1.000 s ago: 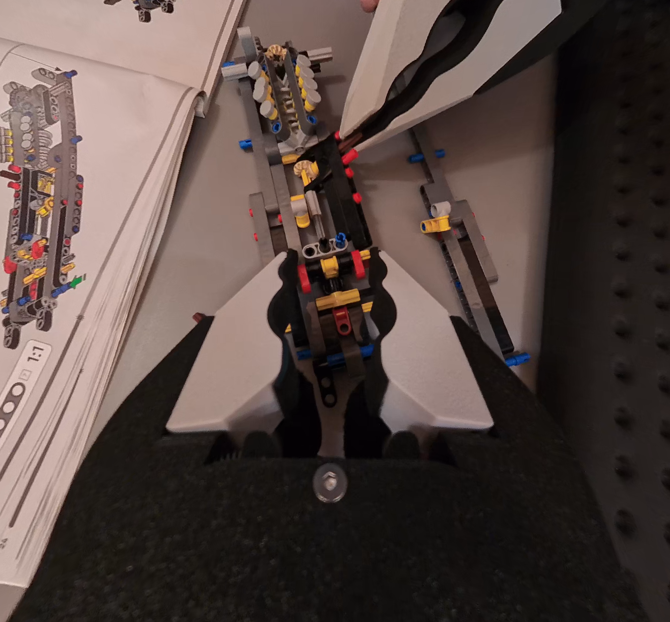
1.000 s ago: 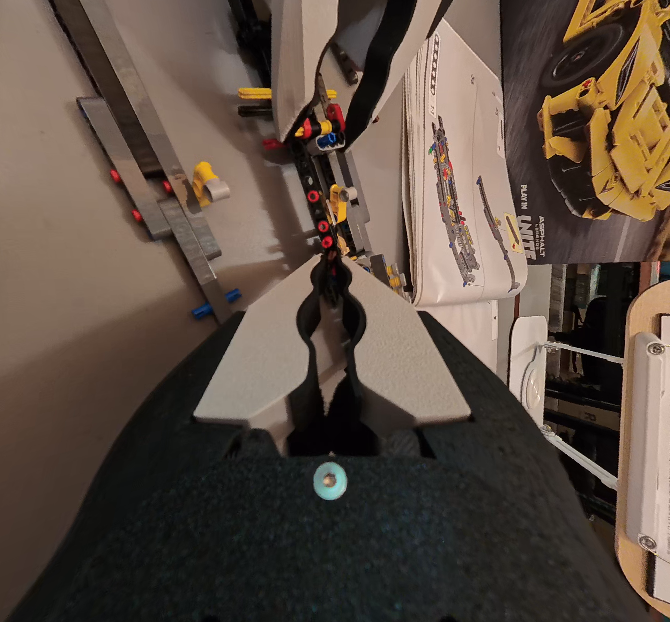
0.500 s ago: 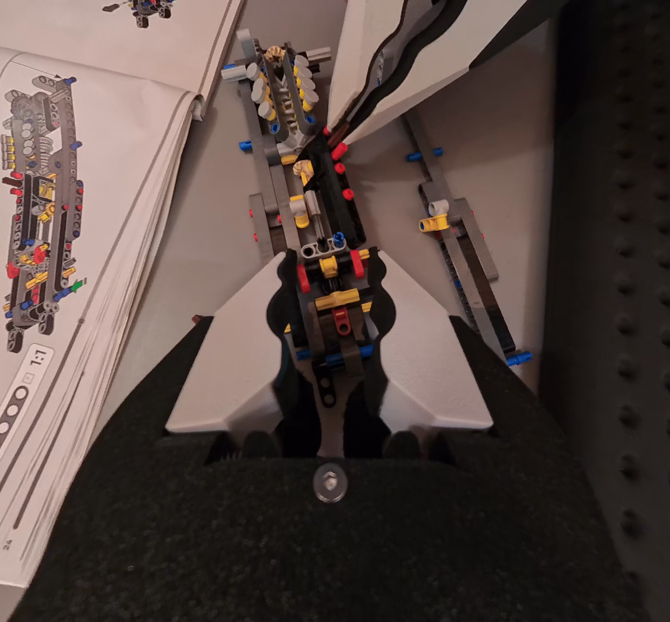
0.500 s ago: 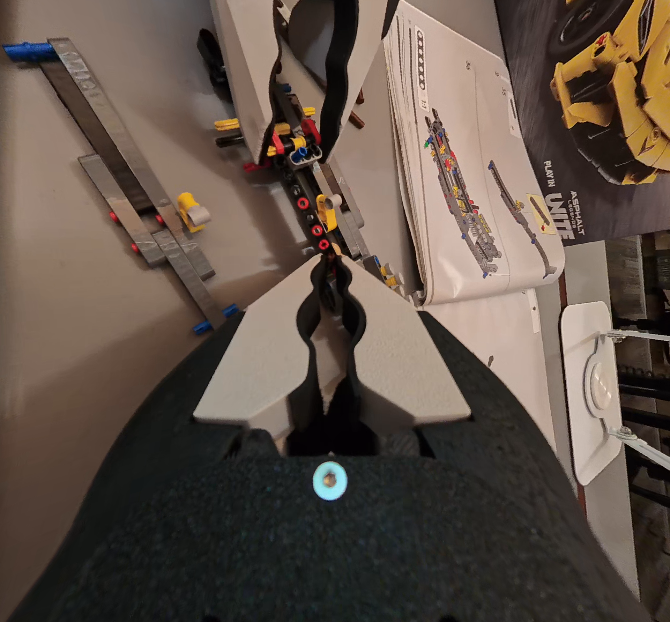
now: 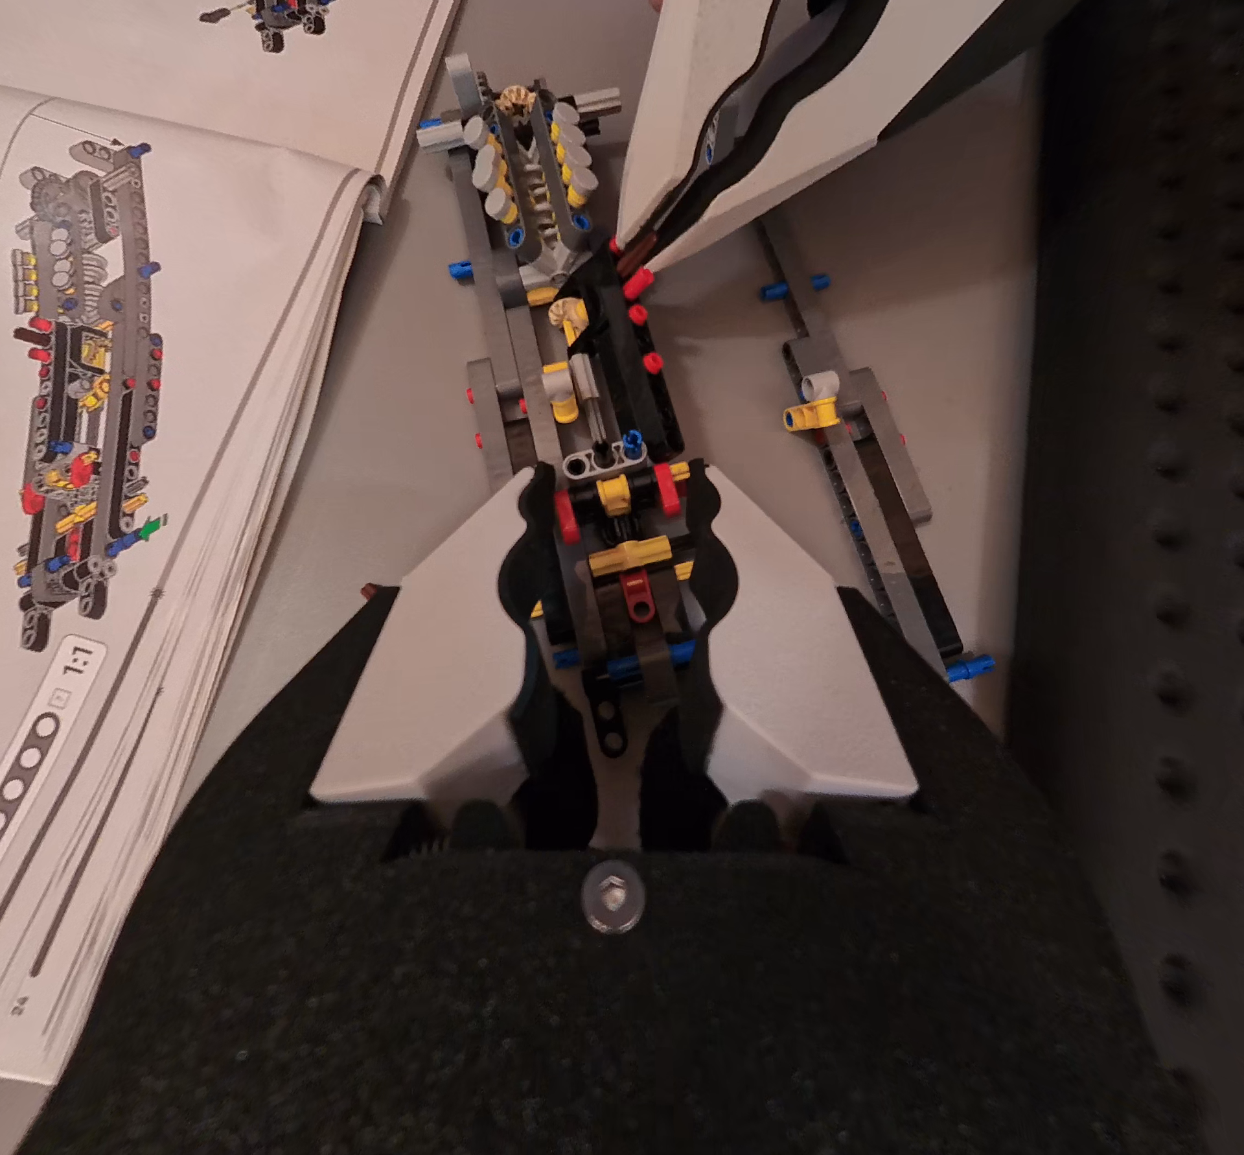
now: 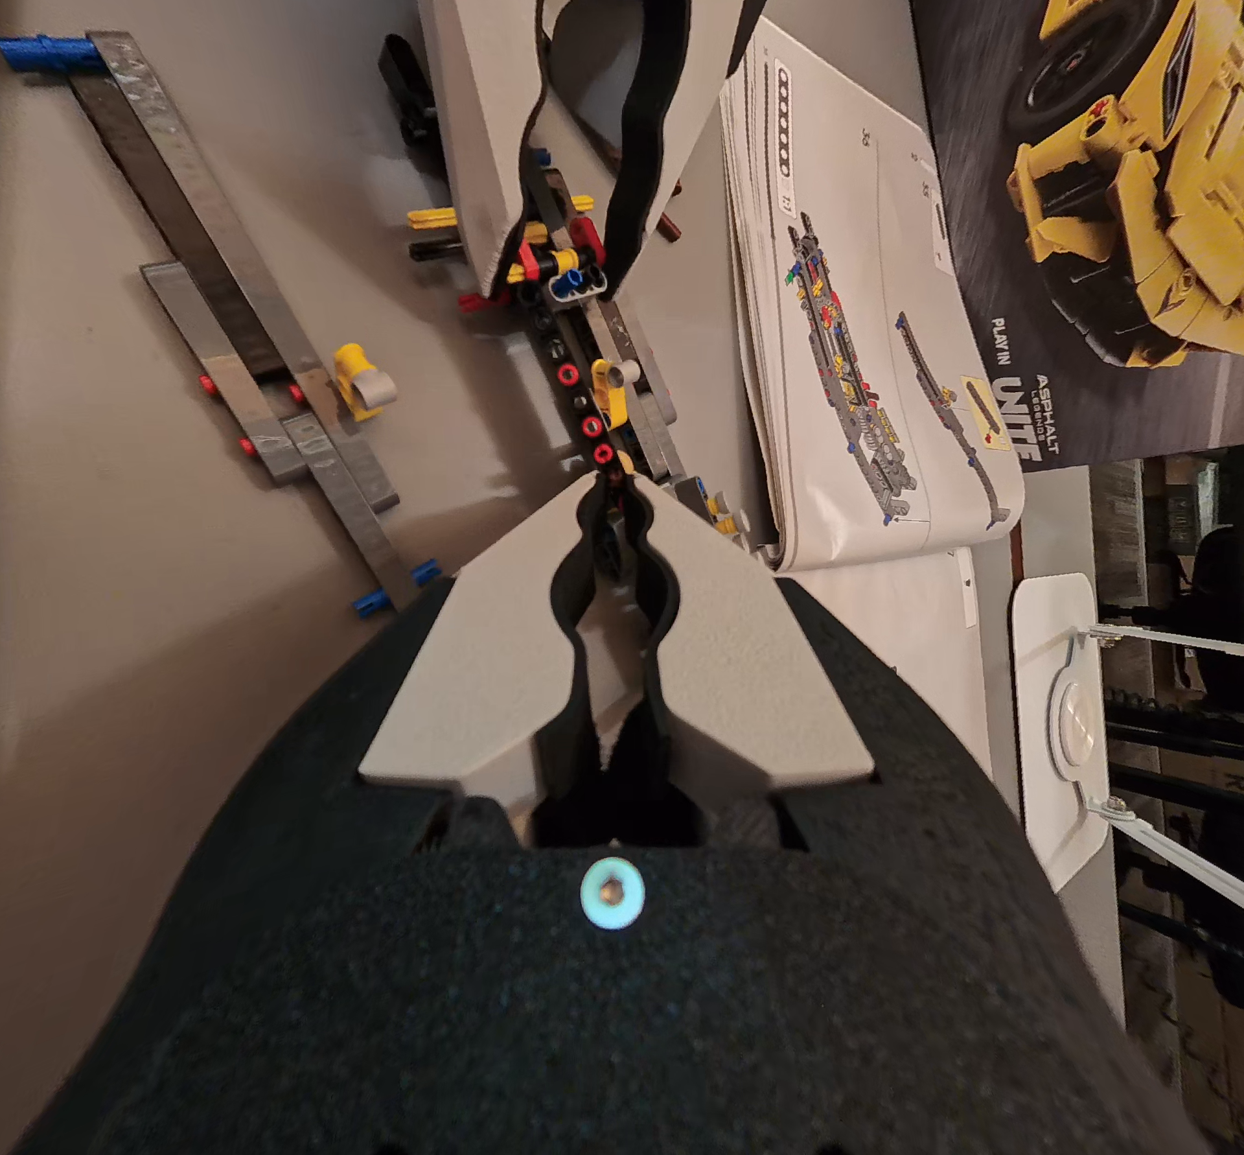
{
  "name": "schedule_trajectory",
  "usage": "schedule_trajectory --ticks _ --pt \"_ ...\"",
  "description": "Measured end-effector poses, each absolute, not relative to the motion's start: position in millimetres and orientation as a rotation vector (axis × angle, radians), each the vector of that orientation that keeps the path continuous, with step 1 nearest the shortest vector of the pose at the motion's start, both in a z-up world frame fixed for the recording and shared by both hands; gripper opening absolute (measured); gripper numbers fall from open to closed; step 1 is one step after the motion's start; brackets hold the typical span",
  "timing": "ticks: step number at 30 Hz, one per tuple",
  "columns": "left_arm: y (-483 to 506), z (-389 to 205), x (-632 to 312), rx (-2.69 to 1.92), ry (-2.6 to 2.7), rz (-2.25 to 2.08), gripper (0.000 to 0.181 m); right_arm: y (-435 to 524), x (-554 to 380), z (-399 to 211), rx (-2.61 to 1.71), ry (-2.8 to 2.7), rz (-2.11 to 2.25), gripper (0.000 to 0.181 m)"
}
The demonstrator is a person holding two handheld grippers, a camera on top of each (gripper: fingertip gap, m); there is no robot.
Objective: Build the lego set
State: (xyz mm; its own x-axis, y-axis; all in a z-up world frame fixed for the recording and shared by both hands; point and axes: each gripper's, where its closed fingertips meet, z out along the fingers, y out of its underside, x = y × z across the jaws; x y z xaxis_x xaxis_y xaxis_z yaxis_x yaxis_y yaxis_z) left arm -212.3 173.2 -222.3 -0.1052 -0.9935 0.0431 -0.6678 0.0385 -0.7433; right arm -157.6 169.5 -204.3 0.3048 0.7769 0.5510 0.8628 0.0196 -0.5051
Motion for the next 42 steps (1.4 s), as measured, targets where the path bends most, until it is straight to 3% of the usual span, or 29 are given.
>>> schedule_trajectory --ticks 42 --pt "173.6 -222.4 -212.2 -1.675 1.822 -0.867 0.038 170.7 -158.3 -203.5 -1.772 -1.443 -0.14 0.003"
